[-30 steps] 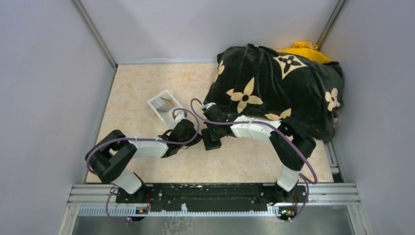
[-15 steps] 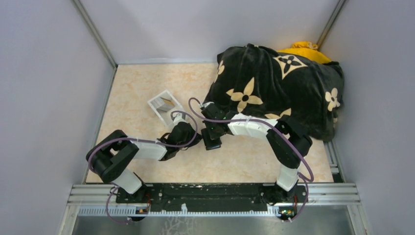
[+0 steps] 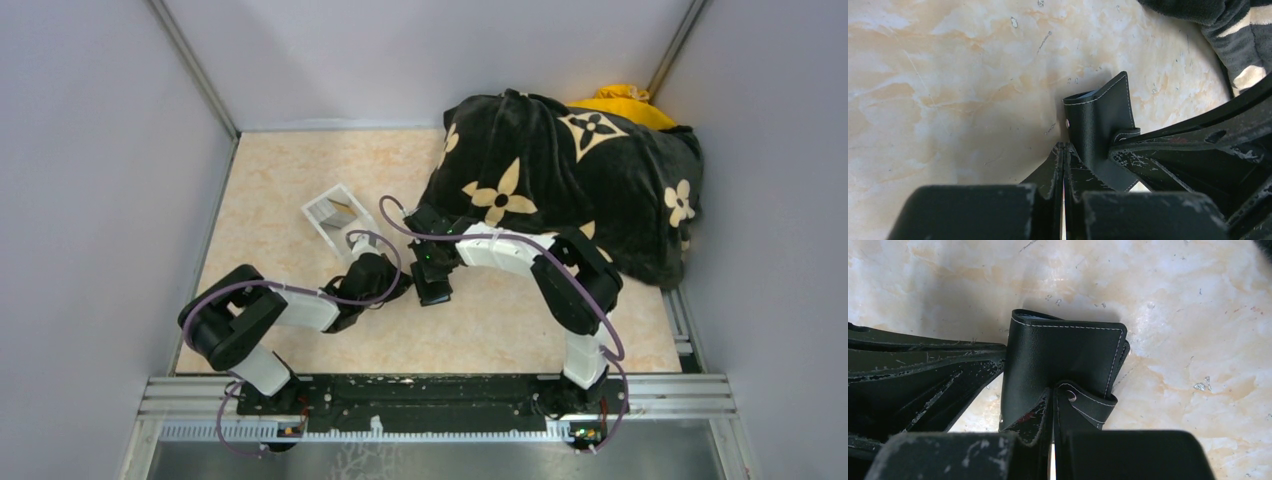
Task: Put the credit cards into the card holder
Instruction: Close the card holder at the center of the board, then reset both arms
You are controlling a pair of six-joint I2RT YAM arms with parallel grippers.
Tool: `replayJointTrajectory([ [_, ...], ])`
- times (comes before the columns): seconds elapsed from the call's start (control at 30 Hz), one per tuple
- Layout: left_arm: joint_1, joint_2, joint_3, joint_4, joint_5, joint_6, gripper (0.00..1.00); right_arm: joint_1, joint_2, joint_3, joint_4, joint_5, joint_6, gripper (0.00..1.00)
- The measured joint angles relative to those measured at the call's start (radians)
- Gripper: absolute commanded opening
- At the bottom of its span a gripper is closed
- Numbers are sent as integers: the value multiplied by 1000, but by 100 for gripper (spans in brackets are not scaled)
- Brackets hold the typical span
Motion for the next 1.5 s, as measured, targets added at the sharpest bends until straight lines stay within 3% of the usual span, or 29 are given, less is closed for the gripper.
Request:
replayJointTrajectory([
  [0.17,3,3,-7,17,6,-5,0,-23,12,12,-8,-53,4,1],
  [0.3,3,3,-9,21,6,-11,0,-27,6,9,-3,-69,11,31],
  [0.43,3,0,-9,16,9,-16,0,-25,-11,-11,42,-87,8,49],
  [0.67,-11,-50,21,-108,23,-18,5,-25,-58,-59,128,-75,6,59],
  [1.0,-16,-203,50,-445,-68,-18,13,-25,-285,-142,217,-26,5,60],
  [1.23,-39,-341,74,-657,-172,-19,18,-25,-453,-250,252,164,1,64],
  [1.3,-52,-395,98,-710,-221,-17,21,-25,-501,-298,257,257,1,65],
  [1.33,-70,-500,136,-766,-311,-10,26,-27,-555,-354,247,398,8,72],
  [1.5,-81,-608,152,-797,-443,48,36,-28,-567,-358,192,590,79,79],
])
